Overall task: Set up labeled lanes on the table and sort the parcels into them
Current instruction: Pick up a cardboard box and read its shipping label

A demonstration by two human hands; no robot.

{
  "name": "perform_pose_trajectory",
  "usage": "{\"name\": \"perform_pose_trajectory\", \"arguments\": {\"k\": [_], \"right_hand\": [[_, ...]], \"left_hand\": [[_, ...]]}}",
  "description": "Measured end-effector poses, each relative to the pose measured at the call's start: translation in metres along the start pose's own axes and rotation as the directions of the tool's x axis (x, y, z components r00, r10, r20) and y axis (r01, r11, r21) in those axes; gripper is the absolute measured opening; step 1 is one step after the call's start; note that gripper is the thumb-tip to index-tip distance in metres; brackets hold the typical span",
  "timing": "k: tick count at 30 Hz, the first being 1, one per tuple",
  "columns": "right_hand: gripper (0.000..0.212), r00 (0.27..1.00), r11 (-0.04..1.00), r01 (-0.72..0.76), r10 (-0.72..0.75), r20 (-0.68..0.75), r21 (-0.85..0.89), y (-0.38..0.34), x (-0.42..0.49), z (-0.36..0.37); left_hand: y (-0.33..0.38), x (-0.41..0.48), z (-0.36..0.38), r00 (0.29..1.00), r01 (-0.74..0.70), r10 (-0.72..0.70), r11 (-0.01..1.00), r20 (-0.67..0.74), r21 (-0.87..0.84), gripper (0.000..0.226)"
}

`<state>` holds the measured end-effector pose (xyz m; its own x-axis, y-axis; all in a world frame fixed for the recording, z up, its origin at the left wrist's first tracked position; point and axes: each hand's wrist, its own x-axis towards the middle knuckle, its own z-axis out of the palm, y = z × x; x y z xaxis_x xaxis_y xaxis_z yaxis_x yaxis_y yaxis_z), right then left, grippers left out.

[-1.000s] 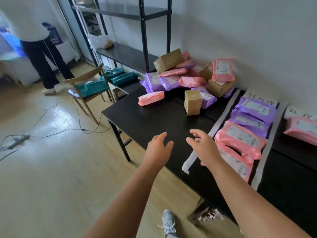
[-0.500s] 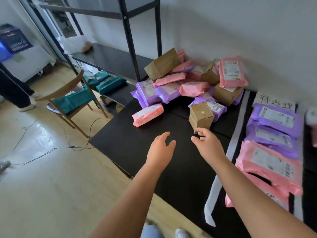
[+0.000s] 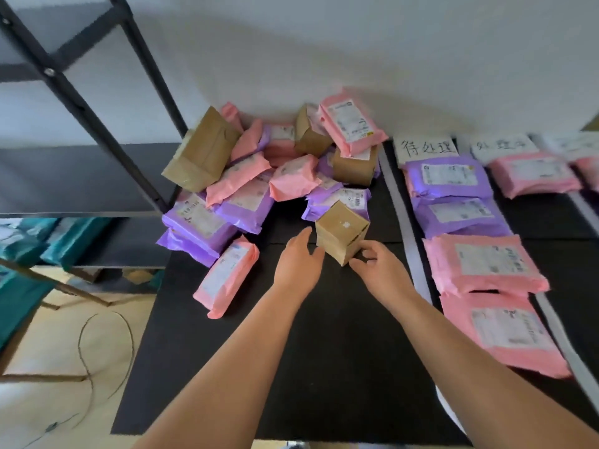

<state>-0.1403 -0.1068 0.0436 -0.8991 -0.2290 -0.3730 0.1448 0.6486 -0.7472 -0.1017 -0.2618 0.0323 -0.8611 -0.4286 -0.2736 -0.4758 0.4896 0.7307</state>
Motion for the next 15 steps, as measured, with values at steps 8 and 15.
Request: {"name": "perform_pose_trajectory", "arguments": {"k": [8,15], "right_hand": [[0.055,0.993,0.994,-0.107,0.107,-0.048,-0.005,-0.006,0.041,-0.003],[0.052,0.988,0.987,-0.155,0.156,-0.01,0.052,0.003,0.069,0.002]], "left_hand": [[0.004,0.074,0.015,0.995,-0.037,0.032,0.998,0.099,0.055,0.052],[0.003,0.082,0.027,0.986,0.028,-0.039,0.997,0.163,0.068,0.054]]}}
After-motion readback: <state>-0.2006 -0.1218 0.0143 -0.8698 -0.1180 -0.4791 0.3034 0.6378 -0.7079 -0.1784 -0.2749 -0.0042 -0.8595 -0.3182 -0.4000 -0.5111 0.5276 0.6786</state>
